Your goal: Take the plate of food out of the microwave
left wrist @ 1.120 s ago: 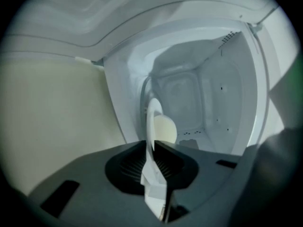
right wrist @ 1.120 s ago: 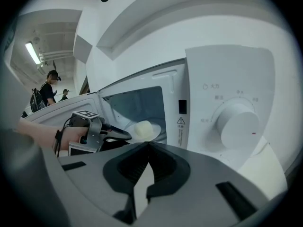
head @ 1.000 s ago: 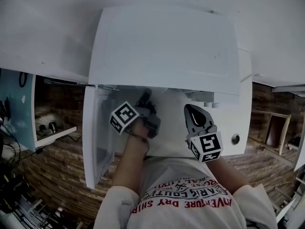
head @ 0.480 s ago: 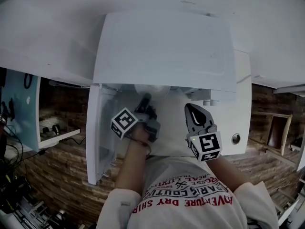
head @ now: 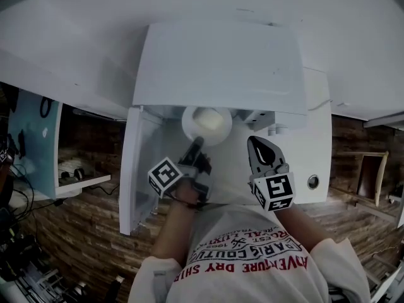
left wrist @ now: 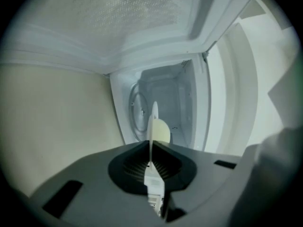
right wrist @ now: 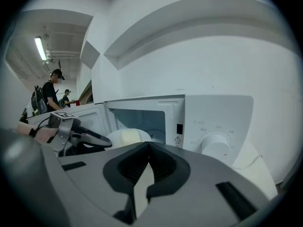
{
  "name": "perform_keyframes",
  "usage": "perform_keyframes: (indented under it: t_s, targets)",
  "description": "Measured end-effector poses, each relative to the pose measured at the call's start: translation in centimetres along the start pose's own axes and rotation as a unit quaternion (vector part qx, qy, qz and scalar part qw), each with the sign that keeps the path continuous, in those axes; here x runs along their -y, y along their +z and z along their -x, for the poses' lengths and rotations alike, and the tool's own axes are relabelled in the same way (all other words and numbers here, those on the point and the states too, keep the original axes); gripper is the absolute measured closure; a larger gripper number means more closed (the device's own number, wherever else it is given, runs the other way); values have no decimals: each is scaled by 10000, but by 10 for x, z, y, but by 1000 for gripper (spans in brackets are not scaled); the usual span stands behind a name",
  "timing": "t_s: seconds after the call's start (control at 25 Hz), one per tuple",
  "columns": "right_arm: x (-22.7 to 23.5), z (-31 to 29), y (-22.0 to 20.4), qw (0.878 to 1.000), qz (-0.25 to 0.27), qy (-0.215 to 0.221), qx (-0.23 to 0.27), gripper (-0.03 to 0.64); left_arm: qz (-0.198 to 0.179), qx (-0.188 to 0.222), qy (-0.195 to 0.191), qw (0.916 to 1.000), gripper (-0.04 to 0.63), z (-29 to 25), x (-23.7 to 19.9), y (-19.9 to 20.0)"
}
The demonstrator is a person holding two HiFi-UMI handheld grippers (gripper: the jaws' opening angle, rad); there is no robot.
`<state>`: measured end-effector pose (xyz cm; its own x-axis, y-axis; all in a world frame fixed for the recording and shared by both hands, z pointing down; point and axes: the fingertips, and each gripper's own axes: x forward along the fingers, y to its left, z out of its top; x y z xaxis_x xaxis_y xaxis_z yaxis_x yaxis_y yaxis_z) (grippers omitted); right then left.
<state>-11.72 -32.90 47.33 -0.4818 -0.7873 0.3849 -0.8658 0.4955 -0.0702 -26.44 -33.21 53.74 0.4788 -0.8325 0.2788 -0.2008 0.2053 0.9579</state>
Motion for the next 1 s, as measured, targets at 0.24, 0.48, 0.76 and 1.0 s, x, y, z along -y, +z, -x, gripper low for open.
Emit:
perform_keyframes:
  t_s: [0.24, 0.48, 0.76, 1.0]
  targets:
    - [-7, 16, 24, 9993, 61, -15, 356, 607, -146, -70, -445, 9989, 578, 37, 40, -20]
    - [-9, 28, 37, 9983, 72, -52, 569, 607, -60, -87, -833, 9965, 578, 61, 76, -32]
    - [-20, 39, 54, 9966, 92, -12, 813, 607, -262, -164, -1024, 9943, 578, 84, 95, -39]
    - [-33, 42, 58, 9961, 114, 76, 870, 607, -325, -148, -1010, 9942, 578, 90, 101, -36]
